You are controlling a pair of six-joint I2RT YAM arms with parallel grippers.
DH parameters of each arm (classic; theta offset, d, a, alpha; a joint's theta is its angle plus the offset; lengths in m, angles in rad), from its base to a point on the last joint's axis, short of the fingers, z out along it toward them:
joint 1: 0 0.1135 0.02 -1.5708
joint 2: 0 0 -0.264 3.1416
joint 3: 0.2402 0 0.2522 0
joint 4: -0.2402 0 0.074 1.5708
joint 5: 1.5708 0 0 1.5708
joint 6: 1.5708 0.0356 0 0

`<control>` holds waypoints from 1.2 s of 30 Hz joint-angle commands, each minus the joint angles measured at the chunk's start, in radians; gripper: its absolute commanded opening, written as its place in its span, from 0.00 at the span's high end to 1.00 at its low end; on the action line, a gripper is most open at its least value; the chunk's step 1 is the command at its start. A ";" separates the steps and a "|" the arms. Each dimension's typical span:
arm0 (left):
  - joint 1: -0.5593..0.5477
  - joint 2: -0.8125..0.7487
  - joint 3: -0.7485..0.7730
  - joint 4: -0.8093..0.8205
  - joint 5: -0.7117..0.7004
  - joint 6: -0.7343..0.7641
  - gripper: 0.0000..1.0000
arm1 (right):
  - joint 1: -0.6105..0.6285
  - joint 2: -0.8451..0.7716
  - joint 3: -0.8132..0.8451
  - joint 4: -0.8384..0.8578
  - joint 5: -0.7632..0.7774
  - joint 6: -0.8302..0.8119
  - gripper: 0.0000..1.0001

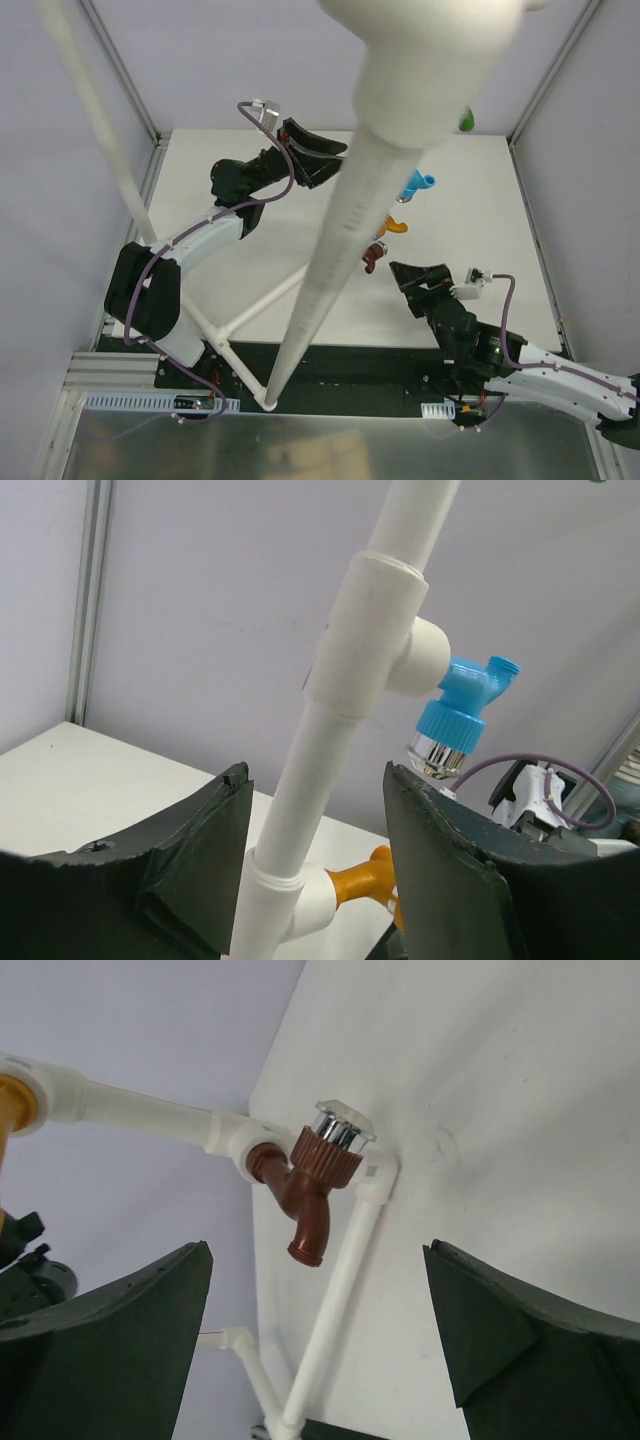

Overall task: Install the water faucets
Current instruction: Screw the water faucet onto the adaptor, then reset both arms

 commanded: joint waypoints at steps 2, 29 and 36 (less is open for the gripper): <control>0.020 -0.014 -0.024 0.124 0.032 -0.043 0.44 | 0.010 -0.012 0.138 -0.205 0.068 -0.203 0.04; 0.130 -0.235 -0.299 -0.231 0.227 0.014 0.51 | 0.077 0.801 2.202 -0.709 -0.007 -1.237 0.07; 0.129 -0.287 -0.299 -0.472 0.231 0.119 0.64 | 0.096 0.835 2.199 -0.712 0.027 -1.257 0.07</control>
